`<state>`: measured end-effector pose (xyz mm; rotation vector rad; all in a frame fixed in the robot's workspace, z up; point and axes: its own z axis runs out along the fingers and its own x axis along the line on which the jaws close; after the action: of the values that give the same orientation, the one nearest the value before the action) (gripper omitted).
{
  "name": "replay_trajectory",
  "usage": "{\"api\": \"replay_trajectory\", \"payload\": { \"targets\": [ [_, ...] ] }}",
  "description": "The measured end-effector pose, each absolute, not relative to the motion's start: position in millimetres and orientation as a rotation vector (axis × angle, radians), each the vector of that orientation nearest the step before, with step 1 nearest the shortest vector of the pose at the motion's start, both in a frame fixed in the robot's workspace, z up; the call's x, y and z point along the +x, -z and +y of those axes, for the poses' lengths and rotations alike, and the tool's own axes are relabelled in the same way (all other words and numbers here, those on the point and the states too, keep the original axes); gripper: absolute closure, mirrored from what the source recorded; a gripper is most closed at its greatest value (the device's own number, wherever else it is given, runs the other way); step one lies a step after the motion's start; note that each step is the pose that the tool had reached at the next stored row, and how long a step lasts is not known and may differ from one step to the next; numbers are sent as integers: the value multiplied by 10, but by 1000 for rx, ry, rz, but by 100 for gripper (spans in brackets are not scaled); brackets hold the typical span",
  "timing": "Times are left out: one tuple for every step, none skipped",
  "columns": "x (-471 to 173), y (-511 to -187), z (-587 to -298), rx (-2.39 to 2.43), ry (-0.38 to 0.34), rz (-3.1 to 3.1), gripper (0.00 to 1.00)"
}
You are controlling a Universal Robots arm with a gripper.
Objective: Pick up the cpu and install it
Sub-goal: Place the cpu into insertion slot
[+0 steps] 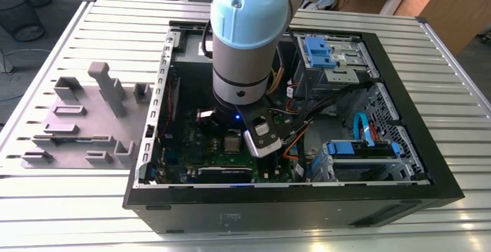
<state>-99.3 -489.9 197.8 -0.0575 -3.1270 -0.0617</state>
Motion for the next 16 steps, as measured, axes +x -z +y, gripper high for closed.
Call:
{"api": "replay_trajectory", "payload": {
  "targets": [
    [-993, -1978, -4900, -57, 62, -3127, 55],
    [-993, -1978, -4899, -57, 62, -3127, 62],
    [-993, -1978, -4900, -57, 62, -3127, 67],
    [-993, -1978, -4900, -57, 62, -3127, 67],
    [-993, -1979, -4899, -57, 62, -3127, 73],
    [-993, -1979, -4899, -58, 62, -3127, 73],
    [-993, -1979, -4900, -58, 62, -3127, 73],
    [-993, -1979, -4899, -58, 62, -3127, 85],
    [-993, -1979, -4899, -58, 62, -3127, 89],
    [-993, -1979, -4900, -58, 62, -3127, 89],
    [-993, -1979, -4899, -57, 62, -3127, 89],
    [-993, -1979, -4900, -57, 62, -3127, 89],
    [-993, -1979, -4900, -57, 62, -3127, 89],
    [-993, -1979, -4899, -57, 62, -3127, 89],
    [-993, -1978, -4900, -58, 61, -3128, 89],
    [-994, -1973, -4900, -57, 61, -3130, 89]
  ]
}}
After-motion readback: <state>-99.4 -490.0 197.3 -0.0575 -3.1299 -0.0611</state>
